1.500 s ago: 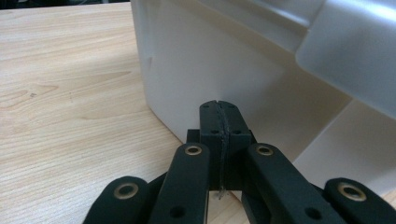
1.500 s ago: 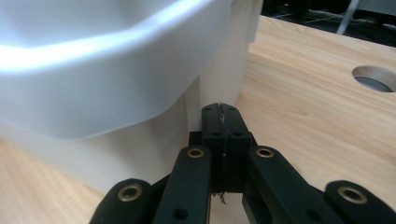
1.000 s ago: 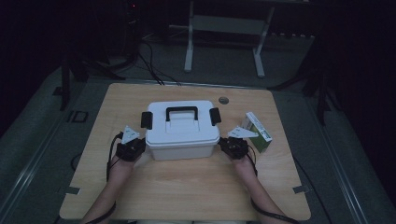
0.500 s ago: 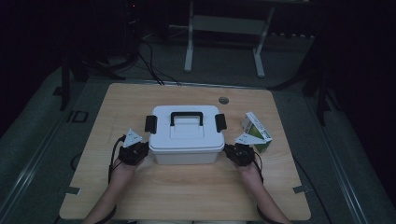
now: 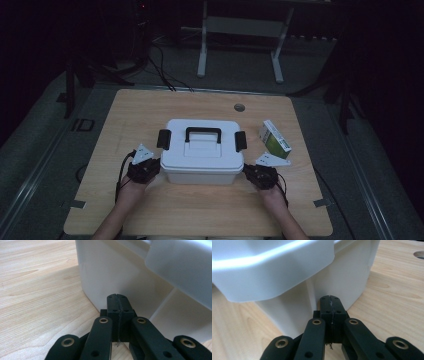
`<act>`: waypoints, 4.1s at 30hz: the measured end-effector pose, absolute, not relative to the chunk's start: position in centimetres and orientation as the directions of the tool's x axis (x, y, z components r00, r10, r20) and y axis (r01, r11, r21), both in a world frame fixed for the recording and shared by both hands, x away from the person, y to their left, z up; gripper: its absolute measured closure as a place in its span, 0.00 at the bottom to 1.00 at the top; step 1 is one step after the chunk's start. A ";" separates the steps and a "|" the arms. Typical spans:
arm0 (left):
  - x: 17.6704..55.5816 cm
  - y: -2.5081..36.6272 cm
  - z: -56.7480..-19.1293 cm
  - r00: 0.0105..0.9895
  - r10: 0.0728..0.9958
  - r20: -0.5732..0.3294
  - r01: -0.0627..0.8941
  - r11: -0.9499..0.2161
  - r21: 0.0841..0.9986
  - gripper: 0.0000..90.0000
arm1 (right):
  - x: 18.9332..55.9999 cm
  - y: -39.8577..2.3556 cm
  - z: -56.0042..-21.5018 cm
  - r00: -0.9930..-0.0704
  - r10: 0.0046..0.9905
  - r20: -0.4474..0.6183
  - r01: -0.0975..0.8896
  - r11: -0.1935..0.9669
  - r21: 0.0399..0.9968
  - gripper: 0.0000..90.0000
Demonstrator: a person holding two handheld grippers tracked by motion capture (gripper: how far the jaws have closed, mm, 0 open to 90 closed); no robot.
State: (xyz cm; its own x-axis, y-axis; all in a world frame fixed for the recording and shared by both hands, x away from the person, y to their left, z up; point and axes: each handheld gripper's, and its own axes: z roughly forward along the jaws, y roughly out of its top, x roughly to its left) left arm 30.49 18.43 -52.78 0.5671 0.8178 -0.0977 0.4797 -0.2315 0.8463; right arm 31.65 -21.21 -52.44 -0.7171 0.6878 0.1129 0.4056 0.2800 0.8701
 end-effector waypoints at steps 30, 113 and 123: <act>30.4 19.6 -52.8 0.565 0.817 -0.111 0.486 -0.221 0.846 1.00 | 32.2 -20.4 -52.5 -0.723 0.684 0.098 0.388 0.285 0.877 1.00; 31.4 23.8 -48.5 0.827 0.552 -0.100 0.561 -0.811 0.162 0.41 | 32.2 -25.6 -54.1 -0.776 0.624 0.088 0.386 0.361 0.849 0.14; 32.4 24.1 -47.1 0.822 0.561 -0.098 0.566 -0.824 0.024 0.41 | 32.1 -25.4 -54.1 -0.785 0.612 0.089 0.383 0.368 0.847 0.14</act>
